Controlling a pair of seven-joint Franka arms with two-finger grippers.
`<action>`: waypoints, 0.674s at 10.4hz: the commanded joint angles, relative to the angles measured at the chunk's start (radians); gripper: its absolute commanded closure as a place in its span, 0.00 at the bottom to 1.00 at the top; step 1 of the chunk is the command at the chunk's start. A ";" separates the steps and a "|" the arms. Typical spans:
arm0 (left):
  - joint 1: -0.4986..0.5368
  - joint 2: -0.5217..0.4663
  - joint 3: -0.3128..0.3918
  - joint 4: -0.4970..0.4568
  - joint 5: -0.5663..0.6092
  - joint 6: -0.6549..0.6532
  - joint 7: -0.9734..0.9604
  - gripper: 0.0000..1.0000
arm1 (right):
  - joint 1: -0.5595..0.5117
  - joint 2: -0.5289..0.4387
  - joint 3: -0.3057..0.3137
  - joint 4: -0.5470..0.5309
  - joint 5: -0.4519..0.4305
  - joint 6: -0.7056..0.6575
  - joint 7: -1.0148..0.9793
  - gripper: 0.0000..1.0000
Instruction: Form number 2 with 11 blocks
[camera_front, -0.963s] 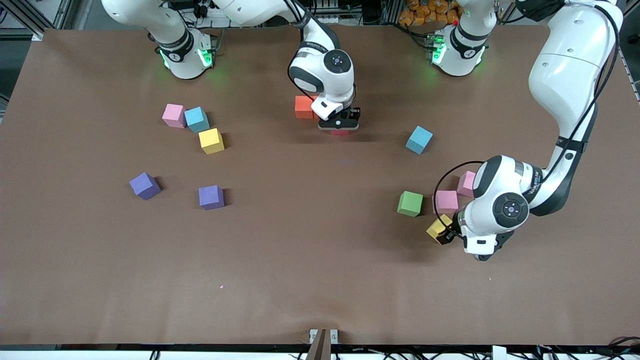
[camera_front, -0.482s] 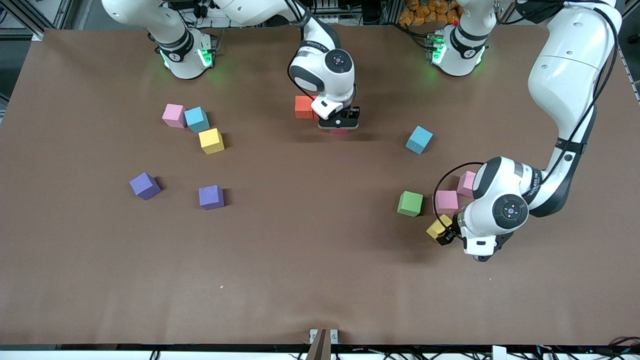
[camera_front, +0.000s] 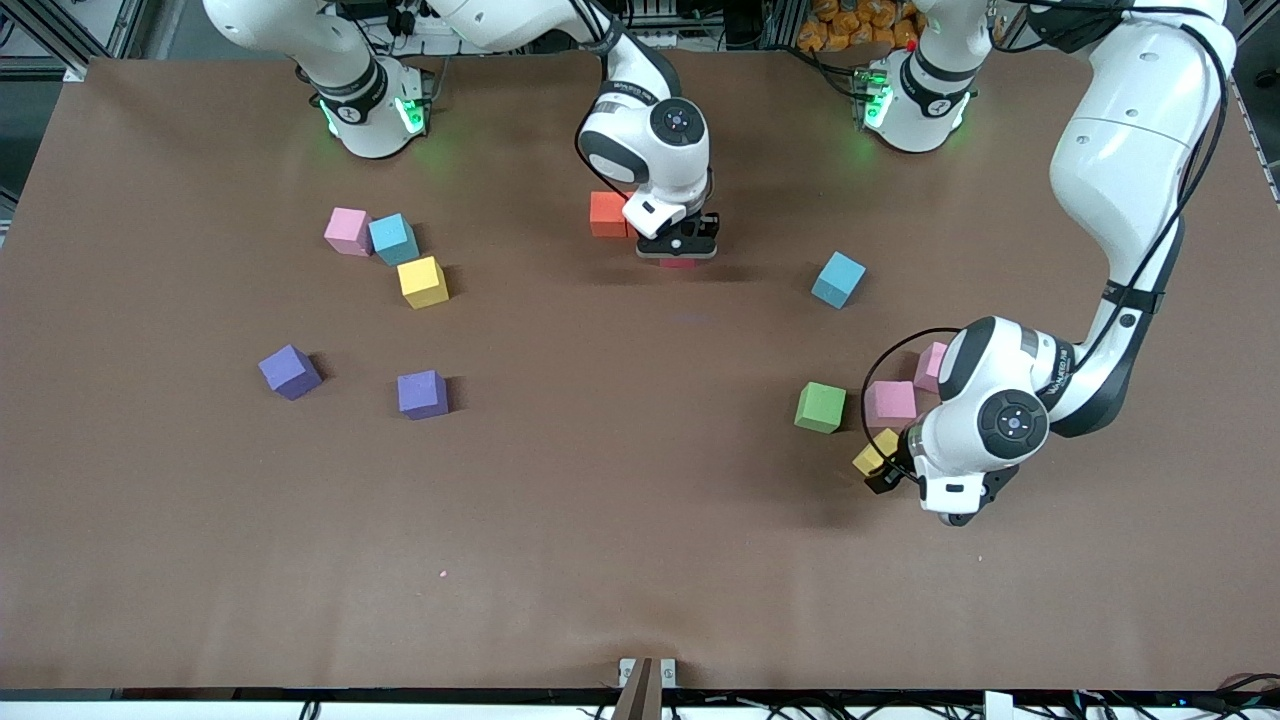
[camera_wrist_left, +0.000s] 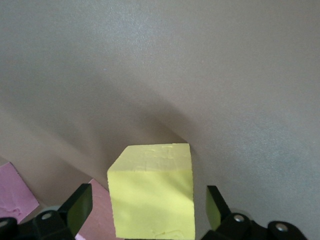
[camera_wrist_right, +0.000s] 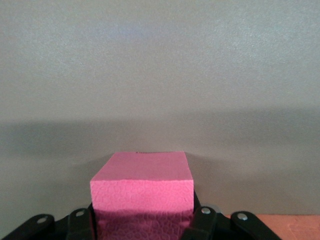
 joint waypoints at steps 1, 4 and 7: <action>-0.008 0.022 0.003 0.021 0.030 0.011 -0.003 0.00 | 0.009 -0.006 -0.001 -0.008 0.012 -0.007 -0.001 0.75; -0.008 0.030 0.005 0.019 0.032 0.028 -0.002 0.00 | 0.009 -0.003 -0.001 -0.008 0.012 -0.006 0.002 0.70; -0.007 0.028 0.005 0.019 0.032 0.027 0.000 0.24 | 0.007 -0.005 -0.001 -0.008 0.013 -0.006 0.008 0.27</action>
